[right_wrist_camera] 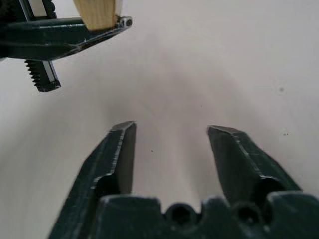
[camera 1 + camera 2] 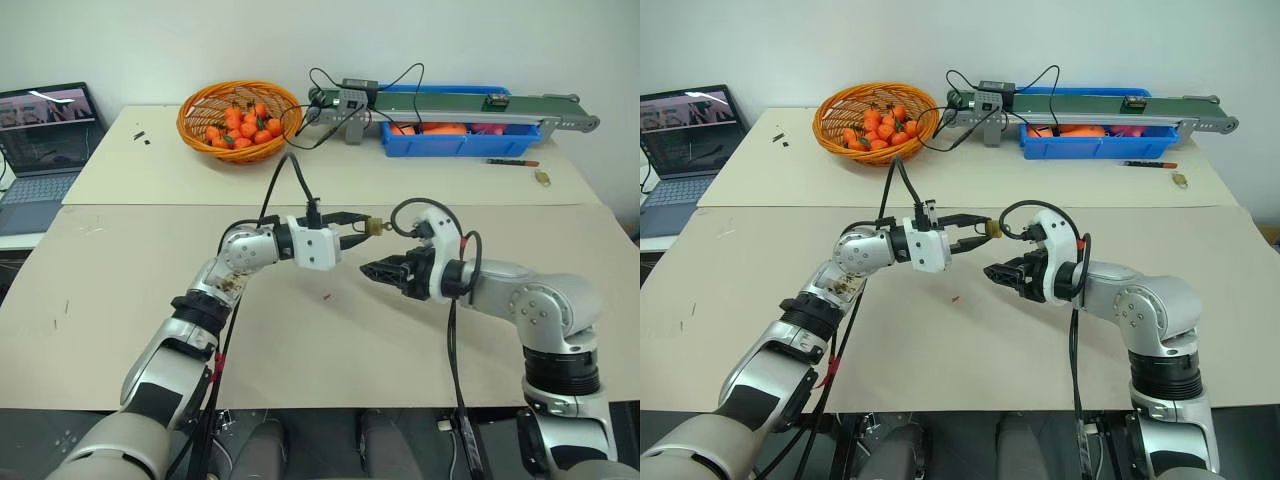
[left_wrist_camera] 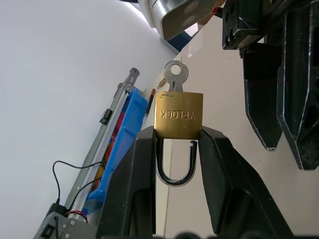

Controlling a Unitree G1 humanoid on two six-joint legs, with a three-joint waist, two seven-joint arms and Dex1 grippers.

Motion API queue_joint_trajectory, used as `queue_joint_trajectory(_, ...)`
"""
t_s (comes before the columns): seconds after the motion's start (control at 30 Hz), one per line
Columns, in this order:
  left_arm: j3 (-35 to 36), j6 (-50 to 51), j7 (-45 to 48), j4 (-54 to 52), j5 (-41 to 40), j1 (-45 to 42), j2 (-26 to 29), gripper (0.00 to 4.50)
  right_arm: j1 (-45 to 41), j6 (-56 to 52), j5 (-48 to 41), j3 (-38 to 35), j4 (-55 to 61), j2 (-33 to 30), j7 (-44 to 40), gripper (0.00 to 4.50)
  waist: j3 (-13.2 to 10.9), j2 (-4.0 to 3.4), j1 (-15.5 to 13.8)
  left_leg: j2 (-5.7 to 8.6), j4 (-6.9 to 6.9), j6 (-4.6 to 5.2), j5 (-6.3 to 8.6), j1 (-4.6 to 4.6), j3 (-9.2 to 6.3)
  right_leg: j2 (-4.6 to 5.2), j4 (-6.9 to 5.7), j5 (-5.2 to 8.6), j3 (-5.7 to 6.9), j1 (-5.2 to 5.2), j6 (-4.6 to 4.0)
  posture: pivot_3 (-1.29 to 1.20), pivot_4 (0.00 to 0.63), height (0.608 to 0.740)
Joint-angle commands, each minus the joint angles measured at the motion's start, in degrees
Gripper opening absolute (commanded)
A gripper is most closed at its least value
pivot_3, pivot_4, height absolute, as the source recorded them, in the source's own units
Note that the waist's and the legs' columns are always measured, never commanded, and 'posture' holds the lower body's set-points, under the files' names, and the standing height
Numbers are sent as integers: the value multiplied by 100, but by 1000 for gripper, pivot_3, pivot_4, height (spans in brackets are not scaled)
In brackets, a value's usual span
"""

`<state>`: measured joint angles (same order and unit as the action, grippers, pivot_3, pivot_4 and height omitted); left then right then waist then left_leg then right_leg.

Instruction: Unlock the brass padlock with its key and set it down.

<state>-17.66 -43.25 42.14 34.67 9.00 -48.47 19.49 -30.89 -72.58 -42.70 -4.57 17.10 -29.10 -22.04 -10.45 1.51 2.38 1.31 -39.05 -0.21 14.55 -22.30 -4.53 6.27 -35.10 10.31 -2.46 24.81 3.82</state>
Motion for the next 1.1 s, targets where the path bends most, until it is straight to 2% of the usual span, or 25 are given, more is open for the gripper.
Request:
queue_joint_trajectory(0.03, 124, 30, -49, -143, -118, -107, 2, 841, -69, 118, -54, -75, 230, -136, -210, 3155, 0, 0, -2, 0, 0, 0, 0, 0, 0, 0, 1, 0, 0, 0, 0, 0, 150, 717)
queue_joint_trajectory(0.3, 108, 6, -42, -180, -115, -49, 21, 841, -393, -354, -547, -604, 191, -382, -431, 3155, 0, 0, -8, 0, 0, 0, 0, 0, 0, 0, 0, 0, 0, 0, -1, 0, 150, 717)
queue_joint_trajectory(0.53, 80, -17, -61, -234, -93, 57, 20, 841, -798, -832, -959, -1002, 197, -207, -223, 3155, 0, 0, -13, 0, 0, 0, 0, 1, 0, 0, 0, -1, 0, 0, -1, 0, 150, 717)
queue_joint_trajectory(0.77, 65, 3, -40, -276, -100, 81, -10, 841, -924, -850, -933, -964, 180, 63, 16, 3155, 0, 0, -24, 0, 0, 0, 0, -1, 0, 0, -2, -1, 0, 1, -2, 0, 150, 717)
queue_joint_trajectory(1.1, 50, 9, -42, -306, -75, 111, -17, 841, -1197, -765, -841, -928, -71, 138, 89, 3155, 0, 0, -19, 0, 0, 0, 0, -1, 0, 0, -2, -1, 0, 1, -2, 0, 150, 717)
